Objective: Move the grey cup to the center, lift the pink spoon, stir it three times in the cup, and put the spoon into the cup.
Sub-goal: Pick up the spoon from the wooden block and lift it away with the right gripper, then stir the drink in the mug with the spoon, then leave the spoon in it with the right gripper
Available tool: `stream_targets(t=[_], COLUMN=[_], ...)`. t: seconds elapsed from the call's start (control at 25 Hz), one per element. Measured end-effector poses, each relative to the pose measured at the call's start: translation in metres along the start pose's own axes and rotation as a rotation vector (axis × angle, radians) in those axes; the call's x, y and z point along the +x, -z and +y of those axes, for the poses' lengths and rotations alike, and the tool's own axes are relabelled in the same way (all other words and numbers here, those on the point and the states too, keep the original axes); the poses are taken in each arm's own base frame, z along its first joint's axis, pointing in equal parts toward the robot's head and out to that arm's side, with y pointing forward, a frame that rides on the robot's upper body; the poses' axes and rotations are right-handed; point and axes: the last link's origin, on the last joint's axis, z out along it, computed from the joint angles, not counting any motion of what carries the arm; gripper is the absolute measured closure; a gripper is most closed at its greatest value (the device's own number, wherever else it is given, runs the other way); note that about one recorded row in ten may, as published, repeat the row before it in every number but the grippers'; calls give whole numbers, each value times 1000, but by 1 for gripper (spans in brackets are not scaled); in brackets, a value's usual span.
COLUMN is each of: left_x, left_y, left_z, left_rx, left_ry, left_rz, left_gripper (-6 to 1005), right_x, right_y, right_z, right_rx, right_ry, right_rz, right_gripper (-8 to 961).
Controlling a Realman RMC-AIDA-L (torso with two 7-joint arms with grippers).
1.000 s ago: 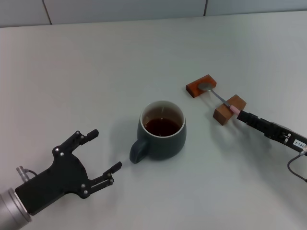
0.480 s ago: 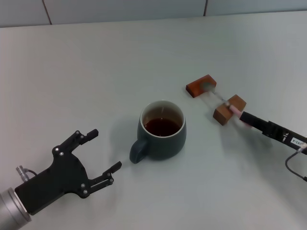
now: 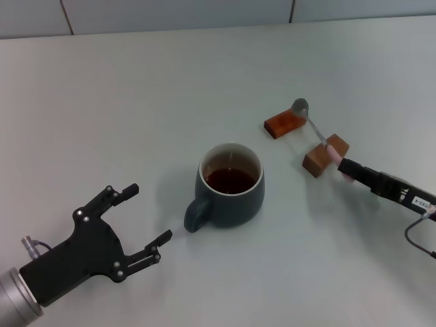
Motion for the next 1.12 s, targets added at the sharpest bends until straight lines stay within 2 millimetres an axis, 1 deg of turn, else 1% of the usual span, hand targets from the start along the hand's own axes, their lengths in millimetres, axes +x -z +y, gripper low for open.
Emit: stream_targets(t=[0.24,0.36,0.52,0.64,0.72,0.88,0.92,1.12], left_x=[1,1,2,3,3,4,5,5], left_y=[-1,-2,-3,-5,-7,-10,-11,-12], left_z=[0,0,0,0,0,0,0,1], left_rx=[-4,-10,-14,-17,-18,-22,-22,-24], left_ry=[-2,-2,-4,-4,-3,-3,-3,-2], left_rz=[4,6,8,15,20,26,28,33], left_gripper=[142,142,142,142,142,142,142,142], right_x=[-9,-18,-34,-52,-68,-101,-107,-143], right_y=[11,20,32,39,39,32,31,18], right_z=[10,14,21,28,32,45,49,75], right_rx=[-80,-119,-177,-218,-235,-255,-260,-275], right_ry=[40,62,106,154,198,293,309,417], right_rz=[-42,-74,-112,-122,-113,-66,-48,69], right_gripper=[837,837,837,837,837,838,838,838])
